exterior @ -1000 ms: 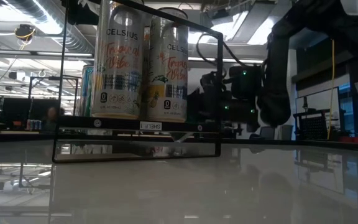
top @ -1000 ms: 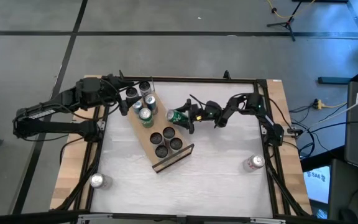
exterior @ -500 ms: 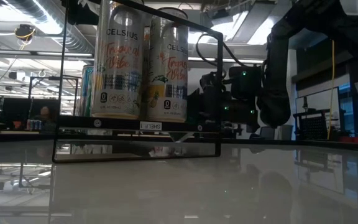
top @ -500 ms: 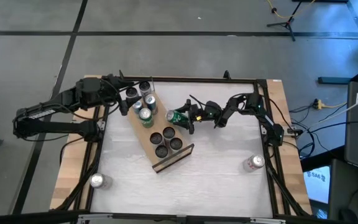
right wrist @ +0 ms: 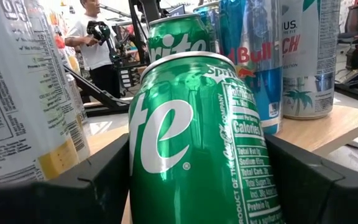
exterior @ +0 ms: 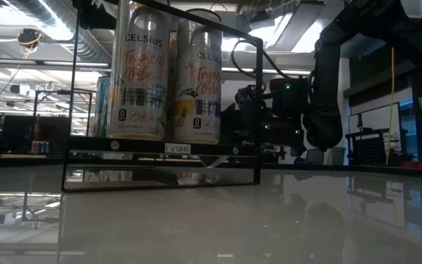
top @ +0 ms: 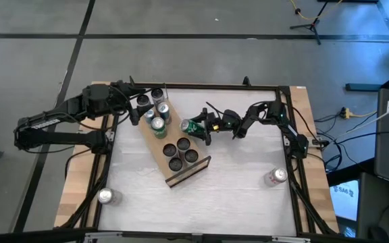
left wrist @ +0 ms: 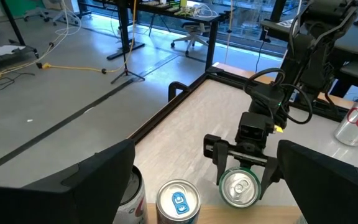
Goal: Place canned beverage on shelf
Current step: Put the green soda can on the shelf aligned with the other green soda can
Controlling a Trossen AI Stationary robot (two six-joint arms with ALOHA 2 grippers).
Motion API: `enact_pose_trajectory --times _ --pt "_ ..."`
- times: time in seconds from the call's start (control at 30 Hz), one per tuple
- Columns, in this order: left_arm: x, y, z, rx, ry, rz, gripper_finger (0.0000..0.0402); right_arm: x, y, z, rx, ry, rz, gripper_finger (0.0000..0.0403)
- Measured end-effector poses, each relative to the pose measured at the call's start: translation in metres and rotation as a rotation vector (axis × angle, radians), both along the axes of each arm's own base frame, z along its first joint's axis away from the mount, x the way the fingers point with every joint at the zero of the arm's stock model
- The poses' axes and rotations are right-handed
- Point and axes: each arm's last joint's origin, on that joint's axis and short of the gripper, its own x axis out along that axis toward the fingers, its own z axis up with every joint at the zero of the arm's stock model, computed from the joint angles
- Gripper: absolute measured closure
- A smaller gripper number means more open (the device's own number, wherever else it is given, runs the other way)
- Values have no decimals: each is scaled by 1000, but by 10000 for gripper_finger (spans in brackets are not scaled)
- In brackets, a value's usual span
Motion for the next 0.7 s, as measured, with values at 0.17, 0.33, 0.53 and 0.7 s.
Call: enact_pose_trajectory --times 0.17,0.33,0.53,0.7 --pt "0 0 1 2 -7 0 19 0 0 0 11 2 0 102" --pt "1 0 2 2 -29 -15 19 1 -3 1 37 0 2 102" --pt "10 2 1 -47 -51 -14 19 5 -10 9 29 -33 -8 102" --pt "35 10 2 -79 -134 -7 19 7 -20 16 30 -60 -10 102"
